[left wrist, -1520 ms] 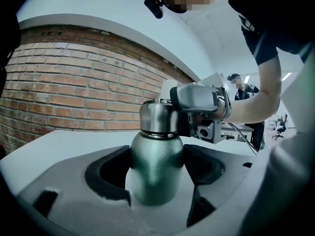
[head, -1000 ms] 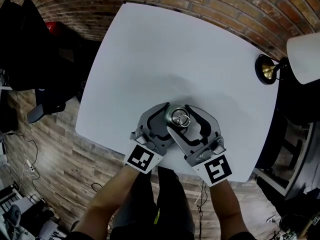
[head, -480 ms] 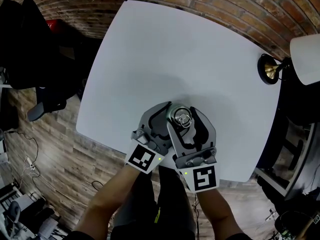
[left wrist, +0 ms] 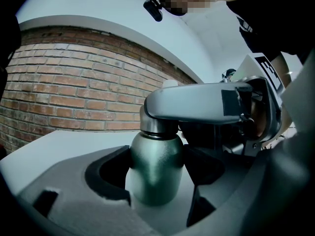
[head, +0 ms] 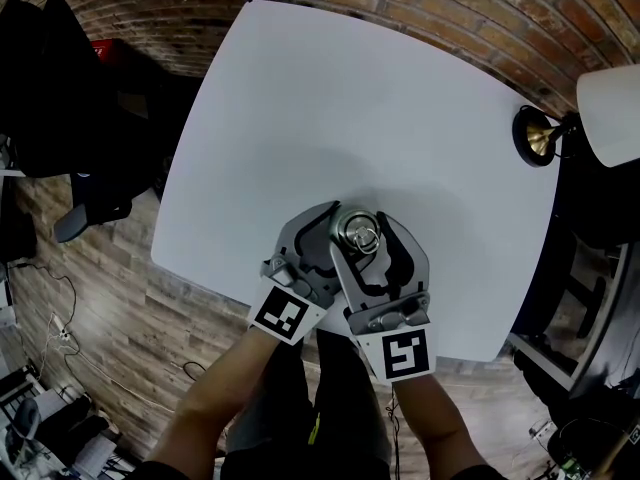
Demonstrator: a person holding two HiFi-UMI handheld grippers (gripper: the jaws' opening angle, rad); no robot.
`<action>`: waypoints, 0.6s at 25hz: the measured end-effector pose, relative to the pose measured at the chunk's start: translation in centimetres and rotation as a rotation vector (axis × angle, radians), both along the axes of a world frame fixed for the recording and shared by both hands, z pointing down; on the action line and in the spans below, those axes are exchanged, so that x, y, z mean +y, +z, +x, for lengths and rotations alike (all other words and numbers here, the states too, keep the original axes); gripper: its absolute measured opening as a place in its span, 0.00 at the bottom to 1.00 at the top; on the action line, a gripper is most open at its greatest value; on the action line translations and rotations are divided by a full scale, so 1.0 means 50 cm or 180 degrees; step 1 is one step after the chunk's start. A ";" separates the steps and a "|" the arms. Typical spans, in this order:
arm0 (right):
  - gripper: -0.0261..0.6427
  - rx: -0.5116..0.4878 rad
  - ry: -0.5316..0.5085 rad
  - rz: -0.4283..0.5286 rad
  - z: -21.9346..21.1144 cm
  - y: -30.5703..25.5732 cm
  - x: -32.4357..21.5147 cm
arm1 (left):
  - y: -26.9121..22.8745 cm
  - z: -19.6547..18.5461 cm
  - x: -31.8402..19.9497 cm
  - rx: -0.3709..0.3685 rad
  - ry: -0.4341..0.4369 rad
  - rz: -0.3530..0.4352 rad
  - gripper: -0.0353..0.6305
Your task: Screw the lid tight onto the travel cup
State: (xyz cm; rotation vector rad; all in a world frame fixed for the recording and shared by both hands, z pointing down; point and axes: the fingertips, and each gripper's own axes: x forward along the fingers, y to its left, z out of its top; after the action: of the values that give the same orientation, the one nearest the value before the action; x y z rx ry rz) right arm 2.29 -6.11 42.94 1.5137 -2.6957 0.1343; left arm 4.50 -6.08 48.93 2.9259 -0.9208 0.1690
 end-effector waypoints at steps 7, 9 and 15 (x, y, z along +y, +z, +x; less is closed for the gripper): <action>0.46 -0.0041 -0.0197 -0.0009 -0.011 -0.001 0.014 | 0.004 -0.002 0.003 -0.0003 -0.0006 0.0001 0.58; 0.46 -0.0050 -0.0197 0.0015 -0.007 -0.009 0.017 | 0.005 -0.001 0.004 0.0005 -0.0011 -0.0021 0.58; 0.46 0.0003 -0.0076 0.0037 0.026 -0.028 0.039 | 0.007 0.001 0.006 0.0024 0.0017 -0.0074 0.59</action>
State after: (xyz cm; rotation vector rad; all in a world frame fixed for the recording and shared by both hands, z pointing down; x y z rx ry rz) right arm 3.58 -4.13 41.52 1.4835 -2.7174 0.1172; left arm 4.53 -5.80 49.31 2.9058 -0.9038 0.1676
